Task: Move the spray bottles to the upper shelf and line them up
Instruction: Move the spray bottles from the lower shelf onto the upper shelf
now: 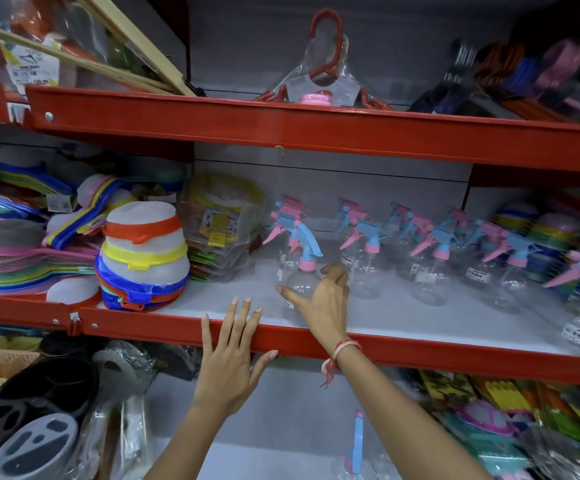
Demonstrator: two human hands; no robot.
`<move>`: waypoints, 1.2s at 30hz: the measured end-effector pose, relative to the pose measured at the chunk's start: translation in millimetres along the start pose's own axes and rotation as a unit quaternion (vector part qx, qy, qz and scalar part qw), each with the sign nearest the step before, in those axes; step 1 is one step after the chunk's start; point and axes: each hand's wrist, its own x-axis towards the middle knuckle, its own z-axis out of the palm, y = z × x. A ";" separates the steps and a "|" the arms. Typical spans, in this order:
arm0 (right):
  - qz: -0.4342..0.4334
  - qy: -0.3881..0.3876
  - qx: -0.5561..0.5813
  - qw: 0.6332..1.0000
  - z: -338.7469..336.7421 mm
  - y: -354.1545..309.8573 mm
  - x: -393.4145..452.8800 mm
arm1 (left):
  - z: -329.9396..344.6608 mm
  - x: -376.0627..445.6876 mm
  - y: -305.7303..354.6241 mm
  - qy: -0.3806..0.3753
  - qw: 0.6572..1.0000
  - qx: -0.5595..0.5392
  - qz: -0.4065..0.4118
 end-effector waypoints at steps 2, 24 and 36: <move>-0.004 0.001 0.034 0.999 3.6 3.4 -1.1 | 0.7 0.2 -0.4 0.000 1.000 0.000 0.000; -0.065 -0.239 0.140 0.959 -23.8 42.6 18.3 | 4.2 1.8 -4.1 0.004 1.000 0.010 0.007; -0.149 0.092 0.136 0.975 -55.8 84.1 -94.2 | 5.1 -5.7 42.8 0.068 0.997 0.029 0.025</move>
